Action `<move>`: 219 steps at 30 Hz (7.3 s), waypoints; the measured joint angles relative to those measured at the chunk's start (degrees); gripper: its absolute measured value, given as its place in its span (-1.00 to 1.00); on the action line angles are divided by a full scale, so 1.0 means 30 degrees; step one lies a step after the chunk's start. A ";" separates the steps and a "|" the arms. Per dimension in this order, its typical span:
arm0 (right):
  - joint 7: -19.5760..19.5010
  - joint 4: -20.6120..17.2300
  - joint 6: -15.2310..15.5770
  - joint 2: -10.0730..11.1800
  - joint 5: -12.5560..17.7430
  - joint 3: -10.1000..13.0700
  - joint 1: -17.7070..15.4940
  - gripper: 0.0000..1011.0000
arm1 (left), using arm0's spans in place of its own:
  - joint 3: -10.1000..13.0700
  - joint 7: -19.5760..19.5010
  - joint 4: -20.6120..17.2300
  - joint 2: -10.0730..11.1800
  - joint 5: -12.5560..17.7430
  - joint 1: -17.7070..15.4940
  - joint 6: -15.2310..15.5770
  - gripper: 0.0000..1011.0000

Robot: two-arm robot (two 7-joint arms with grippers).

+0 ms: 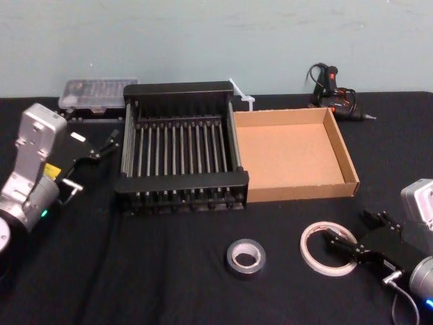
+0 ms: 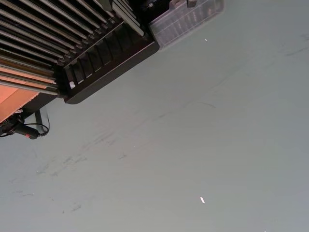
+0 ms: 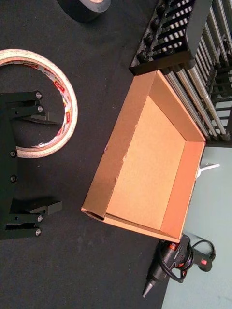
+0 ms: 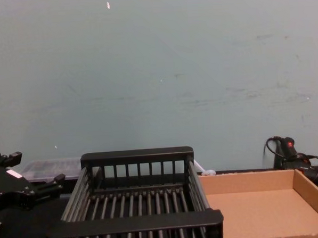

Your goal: Pick up the white tape and place it into the black box , Pick up the silver tape and place it into the brown box.

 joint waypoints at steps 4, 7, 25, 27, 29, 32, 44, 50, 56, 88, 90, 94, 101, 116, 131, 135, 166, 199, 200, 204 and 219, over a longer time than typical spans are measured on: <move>0.0135 0.0062 0.0041 -0.0176 -0.0146 0.0161 -0.0058 0.98 | 0.0000 -0.0001 -0.0001 -0.0001 0.0000 0.0000 0.0000 0.98; 0.0188 0.0068 0.0078 -0.0259 -0.0214 0.0239 -0.0083 0.98 | 0.0000 0.0000 0.0000 -0.0001 0.0000 0.0000 0.0000 0.98; 0.0796 0.0152 0.0332 -0.0874 -0.0885 0.0850 -0.0311 0.98 | 0.0000 0.0000 0.0000 -0.0001 -0.0001 0.0000 0.0000 0.98; 0.0881 0.0179 0.0359 -0.0956 -0.0965 0.0909 -0.0315 0.98 | 0.0000 0.0001 0.0000 -0.0001 0.0000 -0.0001 0.0000 0.98; 0.0960 0.0190 0.0402 -0.1040 -0.1043 0.0976 -0.0311 0.98 | 0.0000 0.0000 0.0000 -0.0001 0.0000 0.0000 0.0000 0.98; 0.1035 0.0190 0.0438 -0.1113 -0.1117 0.1062 -0.0315 0.98 | 0.0000 0.0000 -0.0001 0.0000 0.0000 0.0000 0.0000 0.98; 0.1101 0.0198 0.0454 -0.1128 -0.1175 0.1084 -0.0319 0.98 | 0.0000 0.0000 -0.0001 0.0000 0.0000 0.0000 0.0000 0.98; 0.1072 0.0196 0.0453 -0.1118 -0.1159 0.1074 -0.0319 0.80 | 0.0000 0.0000 -0.0001 -0.0001 0.0000 -0.0001 0.0000 0.98; 0.1059 0.0189 0.0448 -0.1107 -0.1147 0.1063 -0.0319 0.47 | 0.0000 0.0000 -0.0001 -0.0001 -0.0001 0.0000 0.0000 0.98; 0.1249 0.0202 0.0380 -0.1244 -0.1195 0.1196 -0.0334 -0.80 | -0.0001 0.0000 0.0000 0.0000 0.0000 0.0000 0.0000 0.98; 0.1429 0.0198 0.0277 -0.1304 -0.1284 0.1312 -0.0364 -0.80 | 0.0000 0.0000 0.0000 -0.0001 0.0000 0.0001 0.0000 0.98; 0.1686 0.0062 -0.0158 -0.1373 -0.1411 0.1514 -0.0504 -0.80 | -0.0001 -0.0001 0.0000 -0.0001 0.0000 0.0000 0.0000 0.98; 0.2271 -0.0408 -0.1324 -0.1460 -0.1384 0.1921 -0.0933 -0.80 | 0.0000 0.0000 0.0000 -0.0001 0.0000 0.0000 0.0000 0.98; 0.2717 -0.1349 -0.3013 -0.1766 -0.0529 0.2878 -0.1849 -0.80 | 0.0000 0.0000 0.0000 -0.0001 -0.0001 0.0000 0.0000 0.98; 0.2332 -0.1242 -0.3244 -0.2313 -0.0106 0.3362 -0.1138 -0.80 | -0.0001 0.0000 -0.0001 -0.0001 -0.0001 0.0000 0.0000 0.98; 0.2250 -0.1104 -0.2970 -0.2425 -0.0206 0.3247 -0.0588 -0.80 | 0.0001 0.0000 -0.0001 -0.0001 0.0001 0.0000 0.0000 0.98; 0.2396 0.1096 -0.1670 -0.3331 -0.0599 0.0940 0.3827 -0.80 | 0.0000 0.0000 0.0001 -0.0001 -0.0001 0.0001 0.0000 0.98; 0.2462 0.3998 -0.1228 -0.5277 -0.2056 -0.1567 0.8024 -0.80 | -0.0001 0.0000 0.0001 -0.0001 0.0000 0.0000 0.0000 0.98; 0.2471 0.4054 -0.1225 -0.5314 -0.2093 -0.1618 0.8115 -0.80 | 0.0000 0.0000 -0.0001 0.0000 0.0000 0.0000 0.0000 0.98; 0.2504 0.4423 -0.1216 -0.5506 -0.2291 -0.1846 0.8595 -0.80 | -0.0001 0.0001 -0.0001 -0.0001 0.0000 0.0001 0.0000 0.98; 0.2469 0.5965 -0.0961 -0.6459 -0.2874 -0.2528 1.0189 -0.80 | 0.0000 0.0000 0.0000 -0.0001 0.0000 -0.0001 0.0000 0.98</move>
